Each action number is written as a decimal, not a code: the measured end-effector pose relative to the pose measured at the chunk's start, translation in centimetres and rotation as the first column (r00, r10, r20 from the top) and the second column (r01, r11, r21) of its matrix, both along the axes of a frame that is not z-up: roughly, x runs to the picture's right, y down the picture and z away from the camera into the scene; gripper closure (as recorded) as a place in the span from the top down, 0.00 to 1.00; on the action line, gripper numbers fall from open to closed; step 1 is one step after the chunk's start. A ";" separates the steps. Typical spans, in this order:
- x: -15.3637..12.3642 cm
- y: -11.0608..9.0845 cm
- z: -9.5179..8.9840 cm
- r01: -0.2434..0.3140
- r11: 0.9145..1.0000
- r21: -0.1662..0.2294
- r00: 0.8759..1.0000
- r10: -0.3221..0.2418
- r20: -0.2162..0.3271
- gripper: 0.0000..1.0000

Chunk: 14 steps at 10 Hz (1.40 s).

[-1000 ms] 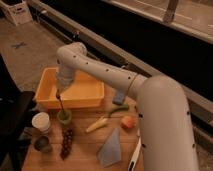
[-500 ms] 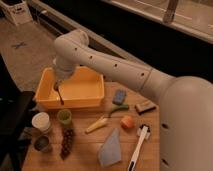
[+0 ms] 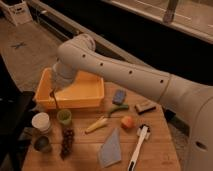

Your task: Place fork in metal cup

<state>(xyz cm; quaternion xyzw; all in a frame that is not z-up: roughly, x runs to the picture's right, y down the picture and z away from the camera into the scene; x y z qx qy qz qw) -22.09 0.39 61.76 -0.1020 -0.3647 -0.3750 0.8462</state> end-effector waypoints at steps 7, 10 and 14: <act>-1.1 2.0 -1.9 0.073 0.997 -0.004 0.997 -0.072 0.034 0.18; -2.0 2.9 -1.8 0.099 0.995 -0.020 0.994 -0.098 0.042 0.18; -3.9 6.0 -1.6 0.113 0.992 -0.052 0.992 -0.110 0.060 0.18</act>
